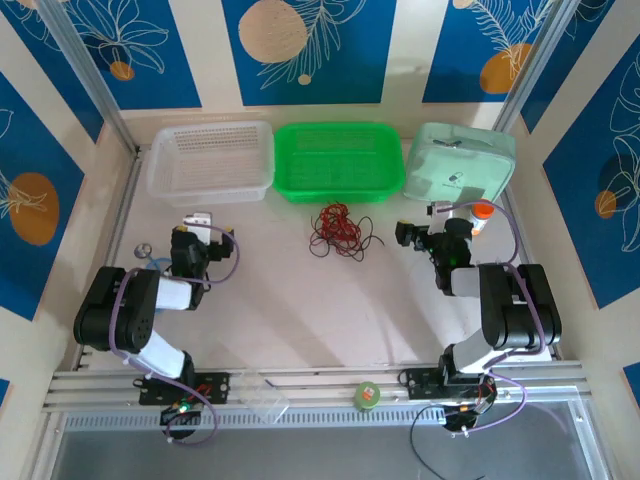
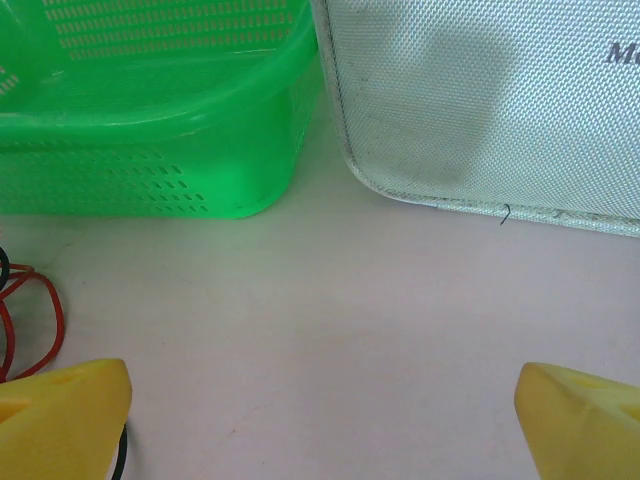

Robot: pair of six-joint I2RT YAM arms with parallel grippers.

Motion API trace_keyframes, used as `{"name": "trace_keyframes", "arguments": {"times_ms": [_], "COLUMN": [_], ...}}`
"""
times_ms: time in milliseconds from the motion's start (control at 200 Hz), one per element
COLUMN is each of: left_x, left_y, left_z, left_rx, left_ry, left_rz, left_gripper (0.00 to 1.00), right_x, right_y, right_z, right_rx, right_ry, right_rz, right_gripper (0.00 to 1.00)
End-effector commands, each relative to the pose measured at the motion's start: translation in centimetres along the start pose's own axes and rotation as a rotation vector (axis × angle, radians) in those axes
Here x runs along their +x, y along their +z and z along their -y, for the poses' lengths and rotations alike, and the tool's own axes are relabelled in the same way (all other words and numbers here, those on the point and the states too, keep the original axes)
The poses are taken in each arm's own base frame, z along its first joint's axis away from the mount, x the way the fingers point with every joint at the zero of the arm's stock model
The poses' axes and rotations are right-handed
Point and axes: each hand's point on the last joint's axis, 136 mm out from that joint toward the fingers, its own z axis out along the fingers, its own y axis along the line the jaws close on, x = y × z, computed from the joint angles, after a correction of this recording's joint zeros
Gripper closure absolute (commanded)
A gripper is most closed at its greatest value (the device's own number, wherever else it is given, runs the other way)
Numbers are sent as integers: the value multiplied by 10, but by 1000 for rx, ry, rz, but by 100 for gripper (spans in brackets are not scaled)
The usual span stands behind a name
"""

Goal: Untangle the cables

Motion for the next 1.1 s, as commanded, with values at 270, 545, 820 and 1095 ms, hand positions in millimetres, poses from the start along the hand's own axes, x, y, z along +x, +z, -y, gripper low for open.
{"name": "trace_keyframes", "arguments": {"times_ms": [270, 545, 820, 1095], "left_x": [-6, -6, -6, -22], "left_y": [3, 3, 4, -11], "left_z": [7, 7, 7, -7], "left_rx": [47, 49, 48, -34], "left_ry": [21, 19, 19, 3], "left_rz": [12, 11, 9, 43], "left_gripper": [0, 0, 0, 0], "right_x": [-7, -6, -6, -27], "right_y": [-1, -1, -1, -9], "right_z": [0, 0, 0, 8], "right_rx": [4, 4, 4, 78], "right_ry": [-8, -10, -9, 16], "right_rz": [26, 26, 26, 25], "right_gripper": [1, 1, 1, 7]}}
